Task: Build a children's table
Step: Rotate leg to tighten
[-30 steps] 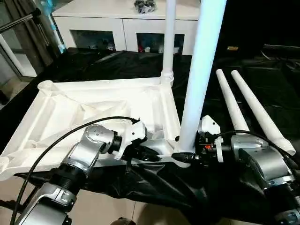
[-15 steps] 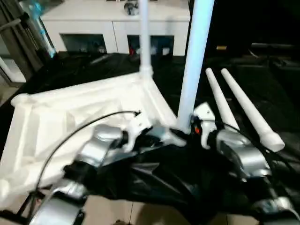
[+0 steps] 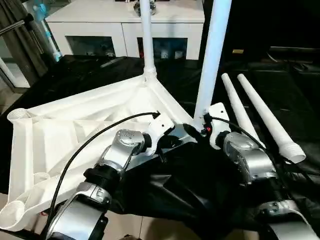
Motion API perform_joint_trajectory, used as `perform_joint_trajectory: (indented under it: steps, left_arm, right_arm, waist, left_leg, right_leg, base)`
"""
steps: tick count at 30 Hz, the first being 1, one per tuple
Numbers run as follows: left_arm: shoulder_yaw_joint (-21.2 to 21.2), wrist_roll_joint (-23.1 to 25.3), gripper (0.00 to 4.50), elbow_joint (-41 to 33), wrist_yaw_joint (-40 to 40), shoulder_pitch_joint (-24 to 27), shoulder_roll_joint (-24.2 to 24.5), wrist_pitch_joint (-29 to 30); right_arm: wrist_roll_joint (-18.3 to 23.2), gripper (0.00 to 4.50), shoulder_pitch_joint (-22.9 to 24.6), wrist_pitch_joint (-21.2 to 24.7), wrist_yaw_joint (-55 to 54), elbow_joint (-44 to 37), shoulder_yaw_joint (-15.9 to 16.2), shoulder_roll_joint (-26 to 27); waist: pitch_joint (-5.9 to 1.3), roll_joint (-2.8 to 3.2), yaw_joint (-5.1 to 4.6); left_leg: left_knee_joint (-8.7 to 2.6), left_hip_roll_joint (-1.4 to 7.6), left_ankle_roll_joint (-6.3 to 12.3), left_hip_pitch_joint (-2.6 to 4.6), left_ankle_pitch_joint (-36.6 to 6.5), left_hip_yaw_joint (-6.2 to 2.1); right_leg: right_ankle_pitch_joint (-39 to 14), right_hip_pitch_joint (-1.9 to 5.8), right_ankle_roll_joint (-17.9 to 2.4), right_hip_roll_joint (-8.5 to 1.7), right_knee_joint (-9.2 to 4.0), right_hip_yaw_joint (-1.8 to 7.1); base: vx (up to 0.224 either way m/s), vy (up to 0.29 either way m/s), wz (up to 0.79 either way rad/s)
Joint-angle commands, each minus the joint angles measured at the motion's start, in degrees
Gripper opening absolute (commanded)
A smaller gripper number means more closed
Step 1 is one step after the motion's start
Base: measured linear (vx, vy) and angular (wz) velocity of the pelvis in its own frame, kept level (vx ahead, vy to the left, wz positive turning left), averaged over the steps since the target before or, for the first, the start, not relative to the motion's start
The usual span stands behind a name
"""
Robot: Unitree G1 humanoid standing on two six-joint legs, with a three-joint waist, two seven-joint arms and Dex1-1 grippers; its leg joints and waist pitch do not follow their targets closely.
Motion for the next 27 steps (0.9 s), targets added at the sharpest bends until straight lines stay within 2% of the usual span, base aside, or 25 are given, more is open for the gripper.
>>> perform_joint_trajectory:
  steps: [1,3,7,9,11,13,16,22,27]
  left_arm:
    - [-3.7,-2.8,0.00,-4.3,-6.0,-0.4,-2.1,-3.4]
    - [-4.1,-3.4,0.00,-5.3,-8.5,0.3,-1.0,-4.1]
    - [-4.9,-4.6,0.00,-8.1,-14.6,2.1,2.5,-4.5]
    - [-5.0,-5.1,0.00,-9.1,-17.0,2.7,3.7,-4.7]
    - [-4.8,-6.0,0.00,-10.5,-20.3,3.5,5.2,-4.4]
    - [-4.7,-6.3,0.00,-11.1,-21.7,3.8,5.8,-4.1]
    - [-5.2,-7.2,0.00,-13.0,-24.7,4.7,7.5,-3.0]
    - [-5.7,-7.9,0.00,-15.3,-27.1,6.1,9.0,-1.8]
    - [-5.3,-7.9,0.00,-15.7,-26.7,6.3,8.8,-1.3]
  right_arm:
    - [2.6,3.80,1.1,-0.6,9.6,-2.8,7.6,1.4]
    - [3.5,3.80,2.0,-1.0,13.7,-5.1,8.3,-0.7]
    - [6.2,3.80,4.3,-0.1,23.7,-10.9,9.5,-6.1]
    - [6.7,3.80,5.1,0.4,26.9,-12.6,10.0,-8.1]
    - [7.2,3.80,6.0,1.4,30.9,-14.7,10.9,-10.7]
    - [7.3,3.80,6.3,1.8,32.3,-15.5,11.3,-11.6]
    - [7.6,3.49,6.9,2.5,33.9,-17.0,12.1,-12.7]
    - [7.2,3.03,7.9,3.7,35.0,-19.1,13.5,-13.0]
    - [7.3,2.78,8.0,4.2,34.2,-19.4,13.7,-12.2]
  waist:
    - [-3.57,-1.08,0.32]
    - [-3.69,-1.05,0.54]
    - [-3.60,-1.01,1.09]
    - [-3.54,-0.95,1.24]
    - [-3.40,-0.98,1.57]
    - [-3.33,-0.82,1.57]
    - [-3.27,-1.01,1.55]
    - [-3.35,-1.05,1.51]
    - [-3.30,-1.06,1.53]
  left_leg:
    - [-3.59,3.48,4.61,1.06,-9.6,-1.90]
    - [-3.45,3.52,5.57,1.10,-8.6,-1.83]
    - [-3.43,3.79,6.31,1.01,-8.6,-1.76]
    - [-3.42,3.79,6.42,1.16,-9.2,-1.64]
    - [-3.64,3.89,5.60,1.28,-10.4,-1.74]
    - [-3.77,3.95,5.10,1.36,-11.1,-1.74]
    - [-3.91,3.94,4.05,1.45,-12.0,-1.80]
    - [-3.85,3.84,4.31,1.27,-10.5,-1.76]
    - [-3.79,3.77,4.09,1.34,-10.8,-1.73]
  right_leg:
    - [-6.1,2.34,-13.2,-5.02,-4.47,2.40]
    - [-4.1,2.29,-13.8,-4.97,-4.19,2.25]
    - [-4.2,2.30,-14.0,-4.92,-4.02,2.23]
    - [-5.0,1.94,-14.1,-4.80,-4.17,2.25]
    - [-7.5,1.98,-13.8,-4.91,-4.32,2.23]
    - [-8.6,1.79,-13.8,-4.89,-4.39,2.26]
    - [-10.1,1.73,-13.6,-4.96,-4.48,2.38]
    - [-8.7,1.69,-13.4,-4.87,-4.31,2.36]
    - [-10.0,1.65,-13.2,-4.95,-4.47,2.42]
  base:
    - [0.000,0.000,0.00]
    - [0.000,0.000,0.00]
    - [0.000,0.000,0.00]
    - [0.000,0.000,0.00]
    - [0.000,0.000,0.00]
    - [0.000,0.000,0.00]
    - [0.000,0.000,0.00]
    - [0.000,0.000,0.00]
    - [0.000,0.000,0.00]
